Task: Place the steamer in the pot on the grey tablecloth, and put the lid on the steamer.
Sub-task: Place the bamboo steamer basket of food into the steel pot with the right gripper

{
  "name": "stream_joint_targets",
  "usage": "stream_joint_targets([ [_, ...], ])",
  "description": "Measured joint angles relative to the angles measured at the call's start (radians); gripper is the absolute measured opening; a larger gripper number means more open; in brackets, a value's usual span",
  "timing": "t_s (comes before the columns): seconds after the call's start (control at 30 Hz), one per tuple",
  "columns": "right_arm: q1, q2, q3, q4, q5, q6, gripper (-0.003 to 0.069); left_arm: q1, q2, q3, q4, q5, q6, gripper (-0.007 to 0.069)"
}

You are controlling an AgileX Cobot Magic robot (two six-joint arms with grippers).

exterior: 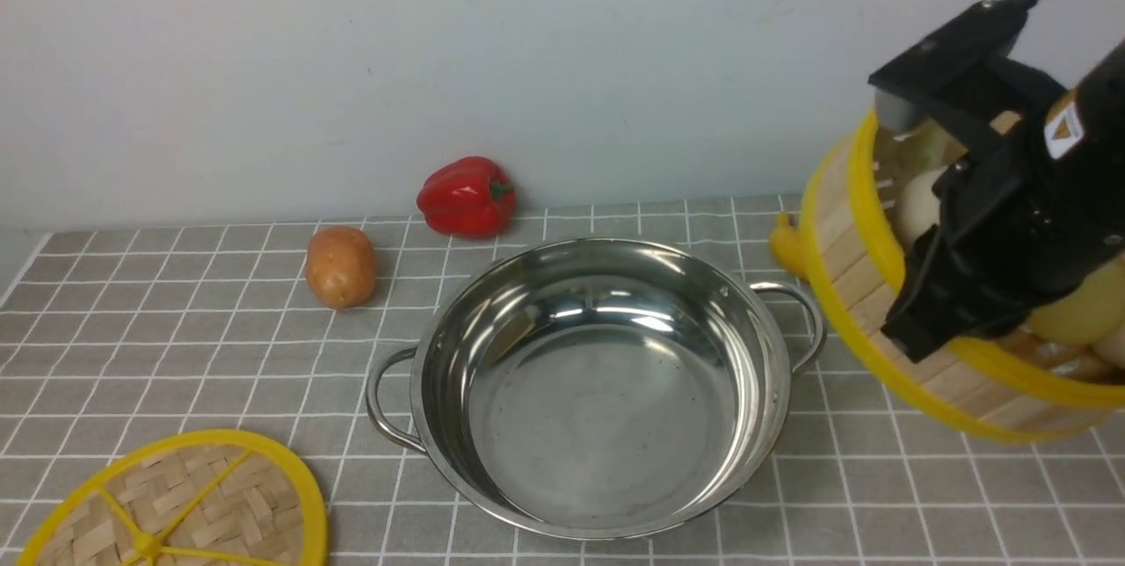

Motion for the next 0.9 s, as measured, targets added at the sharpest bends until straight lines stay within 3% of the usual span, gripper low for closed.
stream_joint_targets([
  [0.17,0.098,0.095,-0.066,-0.027,-0.001,-0.096,0.0083,0.0,0.0,0.0,0.0,0.0,0.0,0.0243],
  [0.53,0.324,0.299,-0.256,-0.128,-0.002,-0.179,0.0084,0.0,0.0,0.0,0.0,0.0,0.0,0.0243],
  [0.9,0.4,0.452,-0.301,-0.144,-0.004,-0.223,0.0085,0.0,0.0,0.0,0.0,0.0,0.0,0.0243],
])
